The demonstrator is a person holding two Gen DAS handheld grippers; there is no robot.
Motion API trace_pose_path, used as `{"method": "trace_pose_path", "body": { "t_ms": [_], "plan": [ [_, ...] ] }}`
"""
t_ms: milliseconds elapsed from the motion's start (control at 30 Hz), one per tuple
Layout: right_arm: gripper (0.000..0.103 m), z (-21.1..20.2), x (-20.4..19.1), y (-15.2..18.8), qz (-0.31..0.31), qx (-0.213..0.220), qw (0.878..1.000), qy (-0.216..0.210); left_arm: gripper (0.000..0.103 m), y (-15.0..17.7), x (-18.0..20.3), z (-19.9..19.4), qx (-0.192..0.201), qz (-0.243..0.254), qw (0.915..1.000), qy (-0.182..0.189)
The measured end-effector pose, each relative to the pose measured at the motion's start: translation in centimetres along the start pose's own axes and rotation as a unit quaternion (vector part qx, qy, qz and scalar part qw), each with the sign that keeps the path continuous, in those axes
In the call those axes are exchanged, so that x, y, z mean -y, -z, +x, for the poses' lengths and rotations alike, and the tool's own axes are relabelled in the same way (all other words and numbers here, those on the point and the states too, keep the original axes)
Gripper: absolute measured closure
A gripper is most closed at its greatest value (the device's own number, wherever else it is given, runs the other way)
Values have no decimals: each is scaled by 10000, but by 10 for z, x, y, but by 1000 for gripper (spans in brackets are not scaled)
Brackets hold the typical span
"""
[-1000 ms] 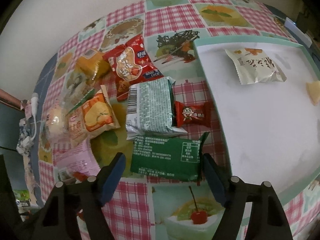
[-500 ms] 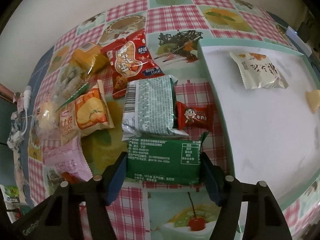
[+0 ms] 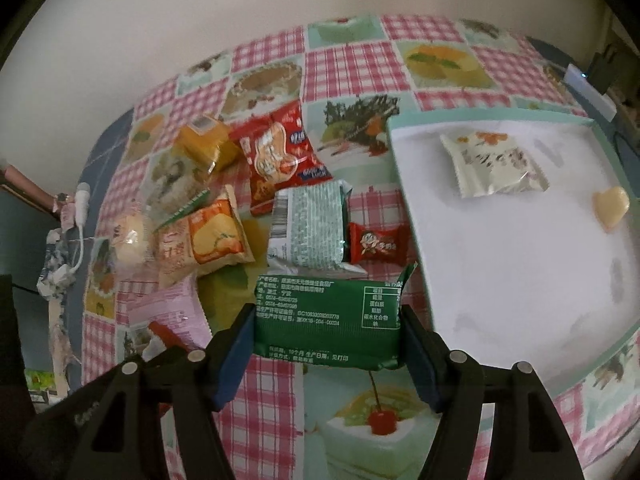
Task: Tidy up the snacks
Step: 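Grasp the green snack pack with the right tool while the left tool holds the biscuit pack, then carry the green pack with the right tool while the left tool carries the biscuit pack toward the tray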
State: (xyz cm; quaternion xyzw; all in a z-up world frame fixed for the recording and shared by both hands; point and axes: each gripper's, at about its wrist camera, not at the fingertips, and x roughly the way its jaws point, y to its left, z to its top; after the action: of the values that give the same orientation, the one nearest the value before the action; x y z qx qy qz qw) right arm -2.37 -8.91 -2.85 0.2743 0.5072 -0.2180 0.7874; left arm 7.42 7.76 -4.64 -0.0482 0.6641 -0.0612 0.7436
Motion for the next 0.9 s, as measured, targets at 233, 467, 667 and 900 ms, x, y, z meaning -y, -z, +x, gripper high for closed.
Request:
{"method": "trace_pose_path", "body": {
  "t_ms": [233,467,667,900],
  "plan": [
    [32,-32,15,-3,46,374,9993,65,38,10,14,-26,441,351,9984,-96],
    [32,-50,36,-5,213,599,9979,143,38,19,28,-48,924,611,9937,-185],
    [32,-63,61,-7,456,737,9960,224,39,30,45,-58,1237,1015,9867,-296],
    [32,-72,99,-11,877,772,9925,368,39,54,85,-61,1463,1818,9718,-330]
  ]
}}
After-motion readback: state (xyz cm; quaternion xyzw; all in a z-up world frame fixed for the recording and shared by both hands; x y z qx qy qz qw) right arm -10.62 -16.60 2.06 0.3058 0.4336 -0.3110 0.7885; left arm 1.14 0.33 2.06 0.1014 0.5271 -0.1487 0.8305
